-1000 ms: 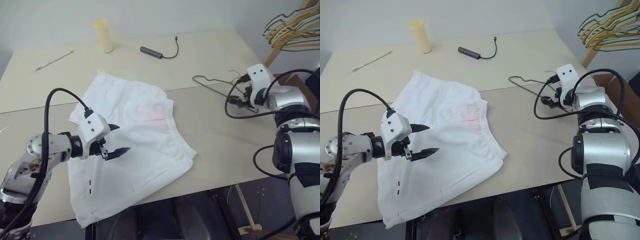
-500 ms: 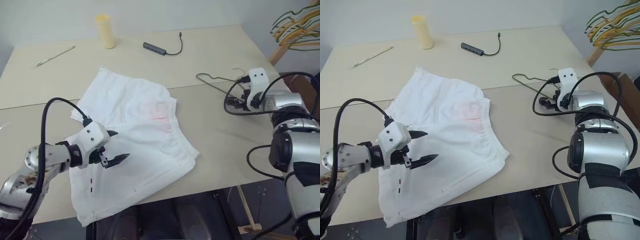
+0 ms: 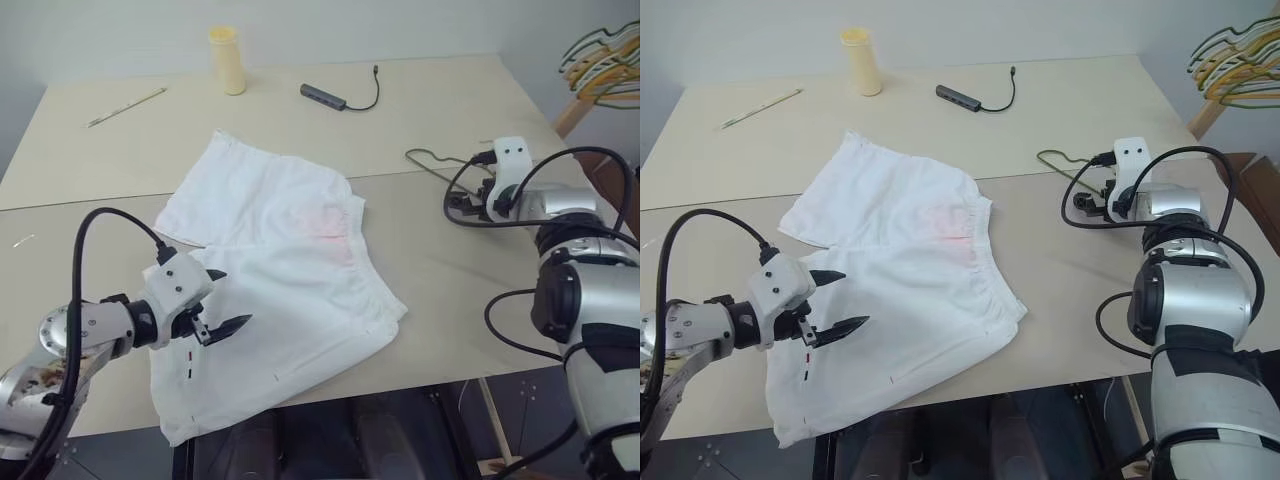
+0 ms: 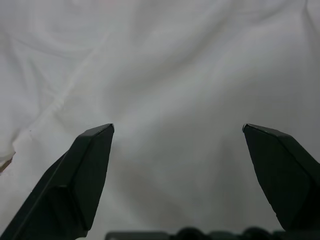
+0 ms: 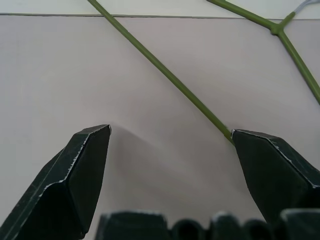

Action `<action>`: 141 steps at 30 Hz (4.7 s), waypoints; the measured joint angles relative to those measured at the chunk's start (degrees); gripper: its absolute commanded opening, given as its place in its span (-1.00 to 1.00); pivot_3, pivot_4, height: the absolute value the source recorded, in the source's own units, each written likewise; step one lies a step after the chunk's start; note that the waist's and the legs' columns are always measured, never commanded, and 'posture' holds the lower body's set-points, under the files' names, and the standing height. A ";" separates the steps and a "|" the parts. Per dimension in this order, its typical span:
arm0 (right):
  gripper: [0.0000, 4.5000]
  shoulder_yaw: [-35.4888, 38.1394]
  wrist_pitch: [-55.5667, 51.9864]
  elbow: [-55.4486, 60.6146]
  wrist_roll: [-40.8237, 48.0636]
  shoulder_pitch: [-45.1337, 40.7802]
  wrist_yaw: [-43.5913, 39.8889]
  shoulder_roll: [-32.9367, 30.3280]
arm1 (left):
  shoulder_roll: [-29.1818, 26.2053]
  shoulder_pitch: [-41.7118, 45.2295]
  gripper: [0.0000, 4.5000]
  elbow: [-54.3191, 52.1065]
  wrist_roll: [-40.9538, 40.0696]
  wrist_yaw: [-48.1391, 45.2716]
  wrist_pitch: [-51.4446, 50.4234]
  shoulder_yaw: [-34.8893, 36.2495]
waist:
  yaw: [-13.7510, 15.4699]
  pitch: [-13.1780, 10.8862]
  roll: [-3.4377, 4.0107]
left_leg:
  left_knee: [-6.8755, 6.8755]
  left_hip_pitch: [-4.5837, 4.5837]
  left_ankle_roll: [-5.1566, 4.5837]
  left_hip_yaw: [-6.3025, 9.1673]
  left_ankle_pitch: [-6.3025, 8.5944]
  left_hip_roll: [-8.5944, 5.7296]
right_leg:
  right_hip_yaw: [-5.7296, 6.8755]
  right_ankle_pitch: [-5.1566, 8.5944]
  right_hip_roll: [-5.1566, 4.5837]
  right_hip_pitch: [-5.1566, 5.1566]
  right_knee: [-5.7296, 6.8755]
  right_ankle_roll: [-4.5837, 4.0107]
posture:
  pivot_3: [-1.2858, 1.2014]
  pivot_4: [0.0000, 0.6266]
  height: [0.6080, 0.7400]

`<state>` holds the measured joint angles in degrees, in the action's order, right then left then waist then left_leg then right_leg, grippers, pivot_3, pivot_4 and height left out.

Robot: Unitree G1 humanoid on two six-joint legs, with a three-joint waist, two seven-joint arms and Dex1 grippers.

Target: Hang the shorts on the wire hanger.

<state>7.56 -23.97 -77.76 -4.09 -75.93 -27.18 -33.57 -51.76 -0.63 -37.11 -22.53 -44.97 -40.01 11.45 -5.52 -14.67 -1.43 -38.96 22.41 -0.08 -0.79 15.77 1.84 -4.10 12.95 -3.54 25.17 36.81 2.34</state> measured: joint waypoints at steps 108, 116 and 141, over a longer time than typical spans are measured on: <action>0.98 5.37 -7.54 -1.69 -4.12 -8.76 -7.17 -5.53 | -1.67 -15.18 0.99 -18.33 1.14 9.41 -4.18 -2.77 | -1.81 -6.41 0.39 | -0.19 0.75 0.24 -0.48 -0.15 0.04 | -0.11 -0.12 0.00 1.05 0.26 -0.10 | -0.06 0.20 1.00; 0.98 -6.46 -8.10 -0.49 -12.19 -10.74 -23.89 -3.63 | -1.74 -12.52 0.99 -17.28 2.21 9.40 -3.72 -5.46 | -1.86 -6.29 0.30 | -0.19 0.56 0.45 -0.47 -0.27 0.03 | -0.11 -0.17 0.00 0.92 0.25 -0.13 | -0.06 0.14 1.00; -0.16 -13.35 -1.44 -0.37 -16.44 -9.31 -27.57 -2.28 | -1.58 -11.38 1.00 -15.34 3.45 9.55 -1.51 -7.49 | -1.38 -5.29 -0.42 | -0.20 0.52 0.66 -0.34 -0.40 0.04 | -0.06 -0.28 -0.02 0.83 0.25 -0.15 | -0.04 0.07 1.00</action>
<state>-5.78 -25.41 -78.13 -20.53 -85.24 -54.75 -35.85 -53.34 -12.01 -52.45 -19.08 -35.42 -41.52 3.96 -6.89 -19.96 -1.85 -39.17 22.93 0.58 -1.13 15.37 1.88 -4.15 12.66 -3.55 26.00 37.06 2.19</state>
